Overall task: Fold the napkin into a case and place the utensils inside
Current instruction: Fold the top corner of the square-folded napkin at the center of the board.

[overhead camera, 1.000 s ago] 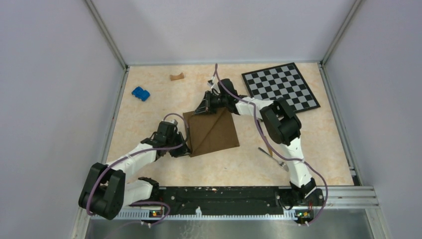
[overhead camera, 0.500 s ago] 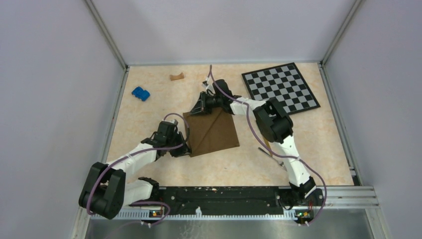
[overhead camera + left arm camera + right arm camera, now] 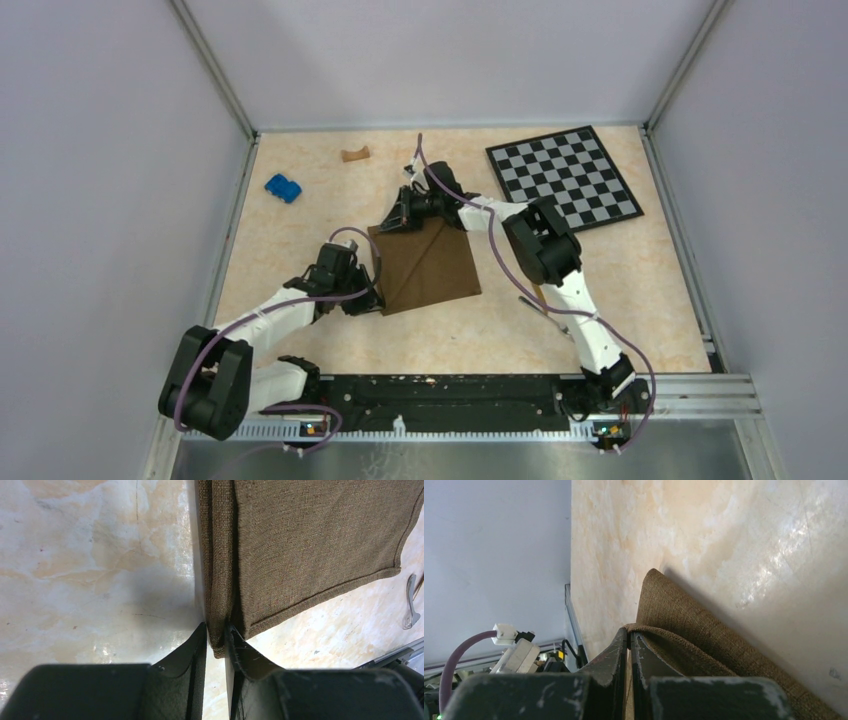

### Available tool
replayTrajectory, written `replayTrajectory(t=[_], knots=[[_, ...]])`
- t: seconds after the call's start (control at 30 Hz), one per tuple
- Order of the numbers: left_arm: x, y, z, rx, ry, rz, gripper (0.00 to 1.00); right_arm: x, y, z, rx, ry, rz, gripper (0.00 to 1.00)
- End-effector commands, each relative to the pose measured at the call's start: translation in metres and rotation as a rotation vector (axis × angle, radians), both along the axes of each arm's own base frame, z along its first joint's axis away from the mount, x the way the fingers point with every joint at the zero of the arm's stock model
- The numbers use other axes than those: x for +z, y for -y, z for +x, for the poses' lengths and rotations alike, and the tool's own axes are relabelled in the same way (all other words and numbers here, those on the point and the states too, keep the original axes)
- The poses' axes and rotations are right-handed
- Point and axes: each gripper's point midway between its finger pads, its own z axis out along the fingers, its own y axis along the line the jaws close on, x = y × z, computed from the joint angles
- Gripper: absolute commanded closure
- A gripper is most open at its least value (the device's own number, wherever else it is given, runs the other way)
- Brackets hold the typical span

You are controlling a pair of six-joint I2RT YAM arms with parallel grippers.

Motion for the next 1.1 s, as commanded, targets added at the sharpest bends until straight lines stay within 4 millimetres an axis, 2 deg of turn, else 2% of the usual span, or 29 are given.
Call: replayTrajectory(t=[0.0, 0.33, 0.53, 0.6, 0.7, 0.8, 0.87, 1.07], knots=[[-0.001, -0.004, 0.0, 0.001, 0.016, 0.024, 0.75, 0.011, -0.013, 0.008, 0.006, 0.052, 0.034, 1.0], [0.012, -0.009, 0.004, 0.033, 0.073, 0.028, 0.75, -0.004, -0.014, 0.009, 0.007, 0.038, 0.022, 1.0], [0.034, -0.01, 0.007, 0.046, 0.133, 0.013, 0.7, -0.004, -0.014, 0.009, 0.01, 0.037, 0.022, 1.0], [0.045, -0.006, 0.013, 0.037, 0.17, -0.01, 0.66, -0.003, -0.014, 0.009, 0.01, 0.038, 0.024, 1.0], [0.059, 0.004, 0.023, 0.008, 0.211, -0.049, 0.52, -0.003, -0.014, 0.01, 0.007, 0.042, 0.024, 1.0], [0.056, 0.011, 0.03, -0.008, 0.184, -0.057, 0.47, -0.003, -0.015, 0.012, 0.003, 0.04, 0.026, 1.0], [0.048, 0.011, 0.033, -0.01, 0.162, -0.036, 0.45, -0.002, -0.015, 0.012, 0.002, 0.043, 0.026, 1.0], [0.026, 0.002, 0.031, 0.002, 0.126, 0.02, 0.53, -0.001, -0.016, 0.013, 0.001, 0.044, 0.028, 1.0]])
